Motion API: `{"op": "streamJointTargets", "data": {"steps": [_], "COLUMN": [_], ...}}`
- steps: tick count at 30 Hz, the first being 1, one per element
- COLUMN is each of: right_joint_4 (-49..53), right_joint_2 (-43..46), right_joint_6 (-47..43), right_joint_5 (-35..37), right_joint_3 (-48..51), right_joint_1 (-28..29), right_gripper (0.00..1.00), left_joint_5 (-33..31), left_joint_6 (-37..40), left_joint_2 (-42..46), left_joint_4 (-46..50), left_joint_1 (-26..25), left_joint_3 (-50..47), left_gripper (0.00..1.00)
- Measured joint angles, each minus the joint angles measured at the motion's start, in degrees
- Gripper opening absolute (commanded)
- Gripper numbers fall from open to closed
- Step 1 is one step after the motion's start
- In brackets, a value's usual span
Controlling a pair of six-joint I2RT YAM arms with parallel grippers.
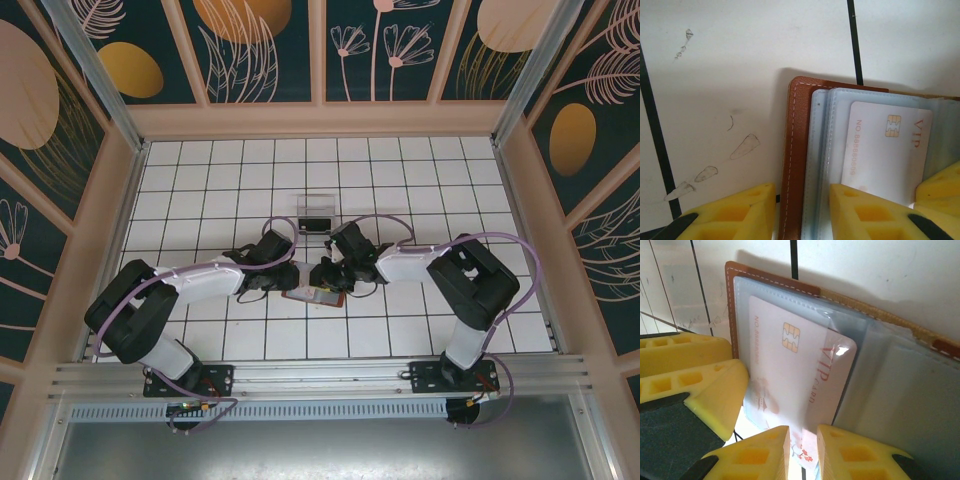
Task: Take the credit cards out of the card holder
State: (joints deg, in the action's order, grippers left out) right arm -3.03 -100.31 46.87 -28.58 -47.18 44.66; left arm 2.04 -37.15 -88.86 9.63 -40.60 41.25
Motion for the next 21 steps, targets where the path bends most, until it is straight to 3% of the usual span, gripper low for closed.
{"op": "streamJointTargets", "data": {"steps": [21], "right_joint_4": [-3.2], "right_joint_2": [2.0], "right_joint_6": [0.5], "right_joint_5": [0.2], "right_joint_3": [3.8], "right_joint_1": [-0.9], "right_gripper": [0.24], "left_joint_5": [0.3], "left_joint_6": [0.0], "left_joint_2": [-0.1], "left_joint_4": [0.0], "left_joint_1": [0.0], "left_joint_3": [0.0], "left_gripper": [0.34]}}
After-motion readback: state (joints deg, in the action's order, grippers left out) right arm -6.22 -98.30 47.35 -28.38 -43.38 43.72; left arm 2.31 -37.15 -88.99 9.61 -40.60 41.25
